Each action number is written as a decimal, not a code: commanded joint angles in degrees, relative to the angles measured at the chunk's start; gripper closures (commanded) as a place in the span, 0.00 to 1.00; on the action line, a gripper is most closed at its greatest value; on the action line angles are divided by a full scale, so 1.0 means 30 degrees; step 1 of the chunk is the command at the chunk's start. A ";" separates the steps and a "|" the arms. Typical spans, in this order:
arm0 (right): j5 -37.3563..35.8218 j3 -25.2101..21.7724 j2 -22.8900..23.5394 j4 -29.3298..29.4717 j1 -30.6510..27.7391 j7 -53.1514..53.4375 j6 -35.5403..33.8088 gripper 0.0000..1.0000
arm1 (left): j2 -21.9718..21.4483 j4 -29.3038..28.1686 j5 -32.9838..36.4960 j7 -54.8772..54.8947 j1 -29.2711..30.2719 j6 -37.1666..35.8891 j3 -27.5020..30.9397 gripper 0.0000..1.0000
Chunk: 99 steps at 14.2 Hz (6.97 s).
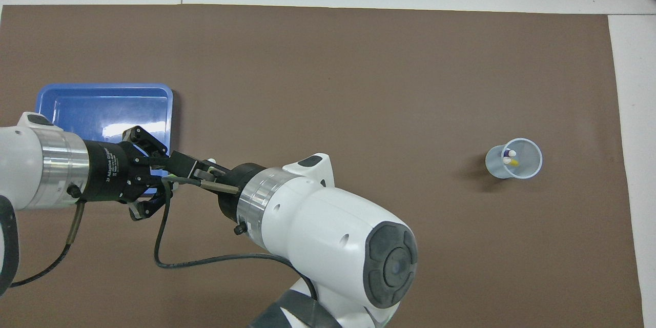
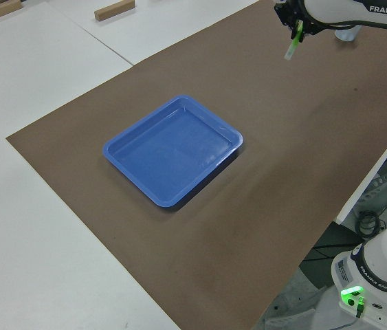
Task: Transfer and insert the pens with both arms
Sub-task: 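Close the right gripper on the free end of the green pen, then open the left gripper while the right gripper pulls the pen away, then move the green pen over the white cup with the right gripper, then lower the green pen into the cup and open the right gripper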
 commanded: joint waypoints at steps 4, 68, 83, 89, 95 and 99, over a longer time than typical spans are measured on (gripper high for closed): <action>0.0270 0.0048 0.0400 0.0245 -0.0106 -0.0065 0.0048 0.38 | -0.0626 -0.0663 -0.0307 -0.0331 -0.0266 0.0380 0.0225 1.00; -1.2064 -0.0156 -0.4229 -0.5645 -1.4931 -2.8161 -1.1084 0.00 | 0.1892 0.4695 0.8683 3.5235 0.5450 -0.3926 0.0196 0.00; -0.8348 0.1338 -0.4258 0.1415 -1.4608 -2.2367 -1.9254 0.00 | 0.4324 0.7509 0.8716 3.3770 -0.0706 -0.4308 0.3360 0.00; -0.8021 0.1602 -0.4523 0.2878 -1.4608 -2.1423 -2.1306 0.00 | 0.5029 0.9122 0.8892 3.3799 -0.1116 -0.4395 0.3975 0.00; -0.8050 0.1631 -0.4317 0.3614 -1.4608 -2.1071 -2.2042 0.00 | 0.4941 0.9005 0.8979 3.3828 -0.0853 -0.4776 0.3800 0.00; -0.8138 0.1631 -0.4317 0.4052 -1.4579 -2.1071 -2.2685 0.00 | 0.4941 0.9005 0.9009 3.3799 -0.0794 -0.4981 0.3770 0.00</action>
